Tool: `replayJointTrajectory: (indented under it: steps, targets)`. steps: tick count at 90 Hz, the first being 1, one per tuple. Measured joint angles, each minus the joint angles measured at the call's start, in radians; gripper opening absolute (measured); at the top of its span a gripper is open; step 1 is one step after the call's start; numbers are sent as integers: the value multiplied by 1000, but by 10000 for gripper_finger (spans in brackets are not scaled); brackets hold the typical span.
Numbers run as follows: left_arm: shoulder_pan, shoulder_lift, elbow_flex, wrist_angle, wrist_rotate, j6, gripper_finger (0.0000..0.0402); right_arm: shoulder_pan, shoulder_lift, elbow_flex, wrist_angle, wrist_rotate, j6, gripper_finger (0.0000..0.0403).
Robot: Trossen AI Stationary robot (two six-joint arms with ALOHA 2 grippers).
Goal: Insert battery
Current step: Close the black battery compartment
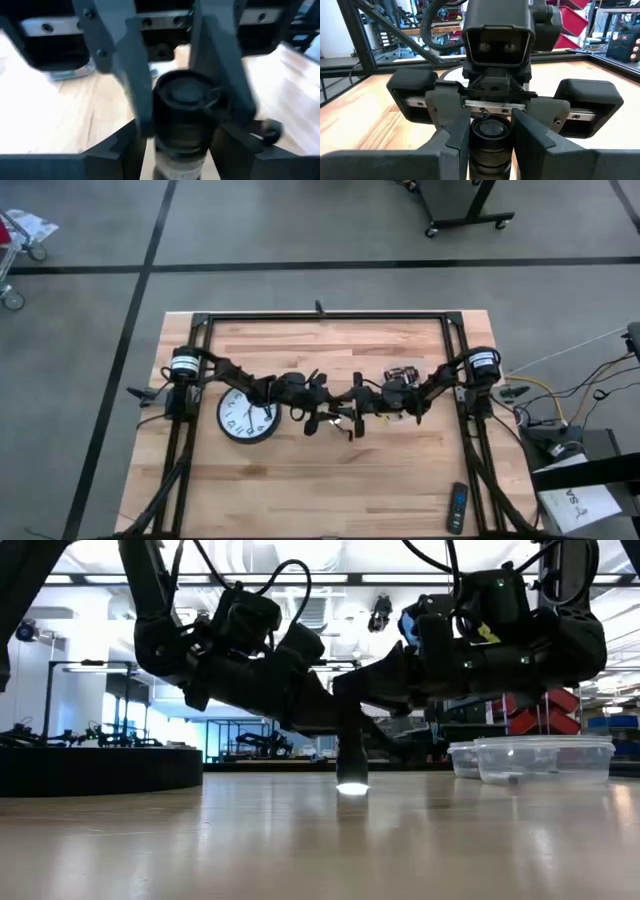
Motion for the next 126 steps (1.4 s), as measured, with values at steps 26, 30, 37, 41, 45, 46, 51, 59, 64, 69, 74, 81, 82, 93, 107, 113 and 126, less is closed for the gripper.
replayJointTrajectory:
  steps: [26,30,37,41,45,46,51,59,64,69,74,81,82,93,107,113,126]
  targets:
    - [3,-3,-10,-25,31,21,119,8,-2,-3,0,0,13,92]
    - [4,-3,-14,-16,43,30,116,11,-2,-3,1,0,11,92]
    - [13,-3,-19,-4,87,50,117,17,-2,-3,1,1,11,92]
    - [24,-3,-20,-4,122,67,121,20,-2,-3,1,0,11,92]
    - [41,-3,-21,-2,167,76,126,23,-2,-3,1,-1,11,92]
    - [46,-3,-21,0,180,77,128,23,-2,-3,1,-1,11,92]
    - [73,-4,-21,16,252,77,136,25,-2,-4,1,-1,11,92]
    - [111,-5,-21,47,345,64,148,27,-2,-4,1,-1,12,92]
    - [124,-5,-21,61,381,67,153,27,-2,-3,1,-1,13,92]
    - [133,-5,-21,70,406,76,157,28,-2,-2,1,-3,10,92]
    - [140,-5,-21,71,428,82,161,28,-2,-1,0,-7,6,92]
    - [149,-5,-21,71,472,97,162,29,-2,3,0,-14,-2,92]
    - [151,-5,-21,71,479,99,162,29,-2,4,-1,-16,-2,92]
    - [162,-5,-19,70,526,117,154,29,-1,11,-5,-37,-9,92]
    - [159,0,-19,68,514,144,136,29,-1,17,-8,-39,-9,92]
    - [156,1,-19,62,508,149,131,29,-1,18,-9,-38,-6,92]
    - [149,1,-19,53,499,154,129,29,-1,18,-10,-38,-7,92]
